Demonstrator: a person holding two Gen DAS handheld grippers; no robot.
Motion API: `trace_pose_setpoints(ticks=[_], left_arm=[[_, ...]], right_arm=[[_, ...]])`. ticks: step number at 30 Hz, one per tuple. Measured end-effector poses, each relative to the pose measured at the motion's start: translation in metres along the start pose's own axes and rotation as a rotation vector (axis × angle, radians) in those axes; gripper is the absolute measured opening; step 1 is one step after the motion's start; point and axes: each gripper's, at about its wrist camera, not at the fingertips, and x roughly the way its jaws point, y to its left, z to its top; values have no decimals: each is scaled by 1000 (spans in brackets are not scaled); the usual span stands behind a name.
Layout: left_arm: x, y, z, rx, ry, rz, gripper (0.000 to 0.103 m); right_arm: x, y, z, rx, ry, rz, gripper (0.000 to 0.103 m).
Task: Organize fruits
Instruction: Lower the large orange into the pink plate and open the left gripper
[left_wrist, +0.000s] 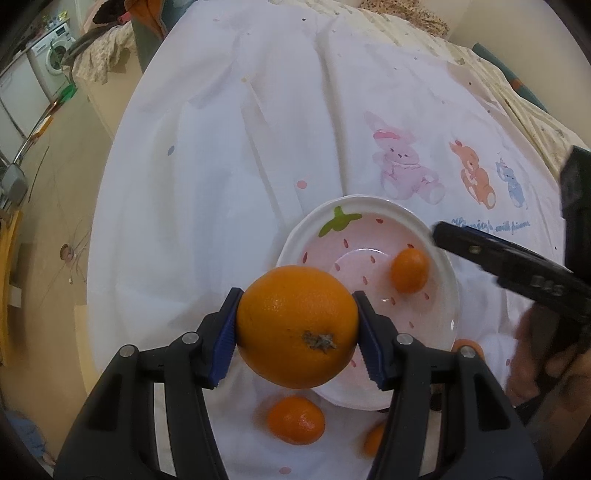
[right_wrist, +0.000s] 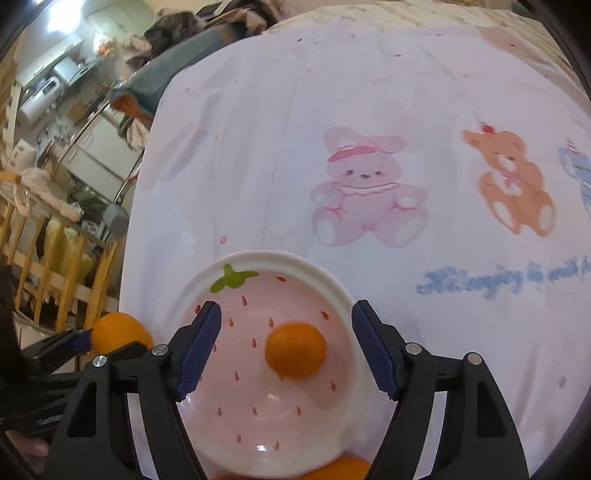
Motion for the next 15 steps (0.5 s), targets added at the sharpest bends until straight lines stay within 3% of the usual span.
trace_pose_setpoints(ticks=[15], left_arm=[[32, -21, 11, 3, -9, -58, 54]], right_arm=[[-91, -37, -50, 225, -82, -118, 83]])
